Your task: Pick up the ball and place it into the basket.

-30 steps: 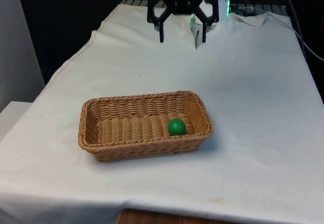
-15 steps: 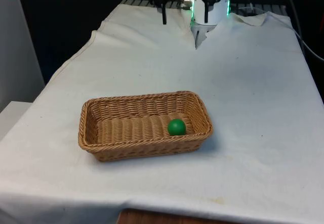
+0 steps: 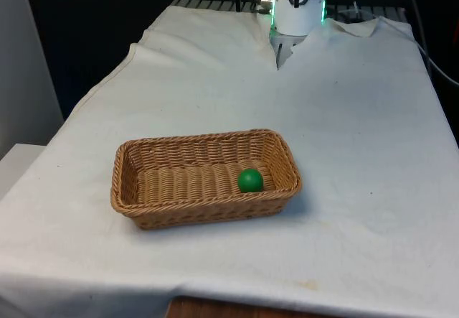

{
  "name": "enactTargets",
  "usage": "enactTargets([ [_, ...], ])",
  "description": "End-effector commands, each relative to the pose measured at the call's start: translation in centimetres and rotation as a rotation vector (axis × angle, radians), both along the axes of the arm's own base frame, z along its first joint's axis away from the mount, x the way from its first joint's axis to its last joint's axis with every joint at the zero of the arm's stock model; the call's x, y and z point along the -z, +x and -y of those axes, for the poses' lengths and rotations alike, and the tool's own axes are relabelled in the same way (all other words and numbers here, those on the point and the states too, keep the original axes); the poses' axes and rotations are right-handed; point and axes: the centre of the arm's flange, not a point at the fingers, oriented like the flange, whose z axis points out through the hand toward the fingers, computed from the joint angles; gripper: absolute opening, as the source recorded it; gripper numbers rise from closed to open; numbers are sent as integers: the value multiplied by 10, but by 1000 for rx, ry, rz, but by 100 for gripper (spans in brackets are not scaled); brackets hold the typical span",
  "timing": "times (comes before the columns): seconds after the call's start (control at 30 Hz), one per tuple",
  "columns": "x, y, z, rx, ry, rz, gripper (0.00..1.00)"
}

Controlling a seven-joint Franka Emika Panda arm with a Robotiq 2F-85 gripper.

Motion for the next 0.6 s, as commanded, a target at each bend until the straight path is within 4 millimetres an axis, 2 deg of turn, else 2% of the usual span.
enactTargets([
  [0.0,-2,-2,-1,0,2,-1,100],
  [0.27,-16,-27,-2,-5,4,-10,100],
  [0.3,-13,-22,-3,-9,12,-9,100],
  [0.33,-19,-32,-3,-7,7,-13,100],
  [0.53,-28,-49,-5,-15,18,-20,100],
  [0.57,-26,-46,-5,-18,26,-22,100],
])
